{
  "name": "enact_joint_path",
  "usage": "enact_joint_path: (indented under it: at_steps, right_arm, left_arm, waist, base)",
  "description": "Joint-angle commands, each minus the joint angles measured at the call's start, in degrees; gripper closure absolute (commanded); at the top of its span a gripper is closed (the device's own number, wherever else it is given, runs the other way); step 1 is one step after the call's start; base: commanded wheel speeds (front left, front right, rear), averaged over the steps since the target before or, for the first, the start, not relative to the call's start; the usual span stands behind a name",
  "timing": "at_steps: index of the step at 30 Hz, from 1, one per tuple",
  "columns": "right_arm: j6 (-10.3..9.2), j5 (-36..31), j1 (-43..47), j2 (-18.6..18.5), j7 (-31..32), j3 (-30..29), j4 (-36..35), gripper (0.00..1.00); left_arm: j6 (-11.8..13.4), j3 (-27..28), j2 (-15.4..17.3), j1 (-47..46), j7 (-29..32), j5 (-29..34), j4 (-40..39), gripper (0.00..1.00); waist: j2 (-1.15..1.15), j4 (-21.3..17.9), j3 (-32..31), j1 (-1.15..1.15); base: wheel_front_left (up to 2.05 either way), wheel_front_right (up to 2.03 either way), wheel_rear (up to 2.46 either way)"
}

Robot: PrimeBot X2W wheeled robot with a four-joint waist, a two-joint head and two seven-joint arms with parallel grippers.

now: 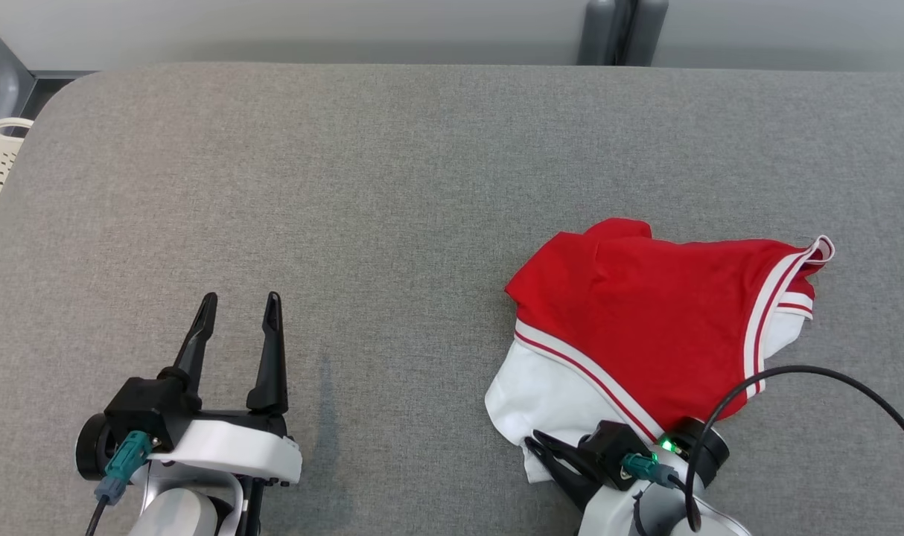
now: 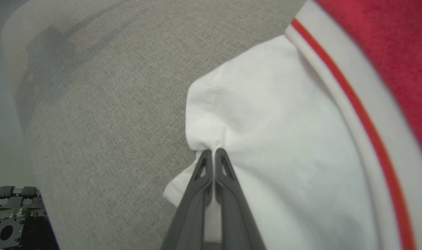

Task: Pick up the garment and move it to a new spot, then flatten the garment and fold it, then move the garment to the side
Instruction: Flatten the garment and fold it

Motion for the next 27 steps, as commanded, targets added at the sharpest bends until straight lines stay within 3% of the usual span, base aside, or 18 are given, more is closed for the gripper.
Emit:
enact_joint_path:
  at_steps: [1,19,23,27]
  right_arm:
    - [-0.01,0.47,-1.25,-0.01,-0.76,0.17,-0.11,1.00]
    - [-0.01,3.03,-21.93,4.84,-9.68,5.29,-18.43,1.00]
    - [-0.01,2.78,-25.68,5.89,-11.25,3.57,-23.03,1.00]
    - [-0.01,1.92,-26.36,6.05,-12.23,-1.93,-26.88,1.00]
  left_arm:
    - [-0.29,0.37,0.13,-0.85,-0.34,0.44,0.15,0.00]
    - [-0.77,0.87,-0.45,-0.74,-0.44,1.18,0.32,0.00]
    - [-0.79,0.92,-0.35,-0.70,-0.45,1.29,0.27,0.00]
    - [-0.73,1.11,0.04,-0.66,-0.45,1.35,0.10,0.00]
  waist:
    - [0.00,-0.13,-0.06,0.00]
    - [0.00,-1.47,-0.63,0.00]
    - [0.00,-2.43,-0.31,0.00]
    - [0.00,-3.75,0.03,0.00]
  base:
    - [0.00,0.00,0.00]
    - [0.00,0.00,0.00]
    - [0.00,0.00,0.00]
    - [0.00,0.00,0.00]
